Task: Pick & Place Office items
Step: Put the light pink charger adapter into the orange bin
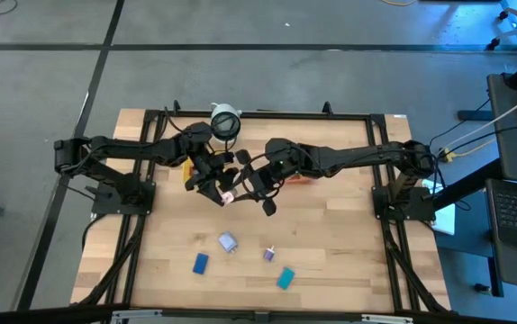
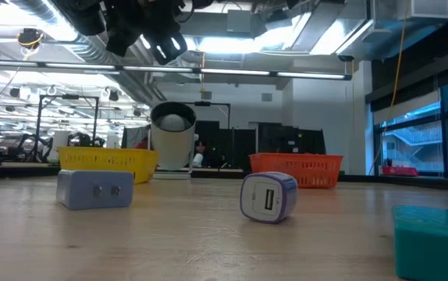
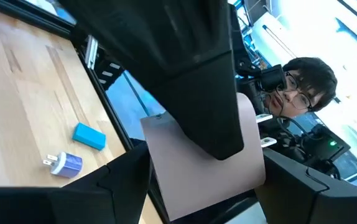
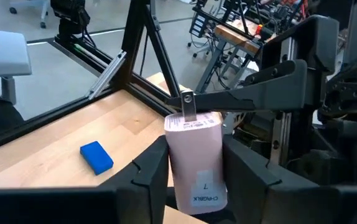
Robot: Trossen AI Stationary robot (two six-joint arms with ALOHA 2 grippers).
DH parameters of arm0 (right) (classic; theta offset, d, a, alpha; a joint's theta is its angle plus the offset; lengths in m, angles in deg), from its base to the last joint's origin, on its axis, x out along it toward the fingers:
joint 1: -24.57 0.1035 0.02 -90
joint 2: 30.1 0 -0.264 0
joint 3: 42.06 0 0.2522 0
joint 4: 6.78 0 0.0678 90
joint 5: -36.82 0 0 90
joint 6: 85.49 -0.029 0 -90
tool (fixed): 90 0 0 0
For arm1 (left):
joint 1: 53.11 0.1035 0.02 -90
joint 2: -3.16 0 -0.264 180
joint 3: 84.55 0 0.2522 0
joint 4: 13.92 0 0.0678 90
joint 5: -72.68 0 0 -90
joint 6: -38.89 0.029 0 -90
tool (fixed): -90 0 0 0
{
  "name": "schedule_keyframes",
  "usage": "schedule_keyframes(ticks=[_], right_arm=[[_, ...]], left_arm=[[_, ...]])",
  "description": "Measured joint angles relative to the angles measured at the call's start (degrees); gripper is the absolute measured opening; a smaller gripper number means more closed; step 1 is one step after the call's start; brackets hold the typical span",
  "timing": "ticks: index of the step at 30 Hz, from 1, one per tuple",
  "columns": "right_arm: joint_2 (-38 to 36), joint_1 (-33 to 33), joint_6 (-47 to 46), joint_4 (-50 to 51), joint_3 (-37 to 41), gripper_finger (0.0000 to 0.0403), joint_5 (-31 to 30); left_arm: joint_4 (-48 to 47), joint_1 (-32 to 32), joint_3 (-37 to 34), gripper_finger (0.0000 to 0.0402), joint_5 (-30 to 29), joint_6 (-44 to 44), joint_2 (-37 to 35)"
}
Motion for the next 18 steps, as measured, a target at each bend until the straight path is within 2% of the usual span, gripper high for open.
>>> schedule_keyframes(ticks=[18], right_arm=[[-2.6, -0.9, -0.2, 2.5, 0.2, 0.0117, -0.1]], left_arm=[[2.3, 1.9, 0.2, 0.0249, -1.0, 2.5, -0.2]])
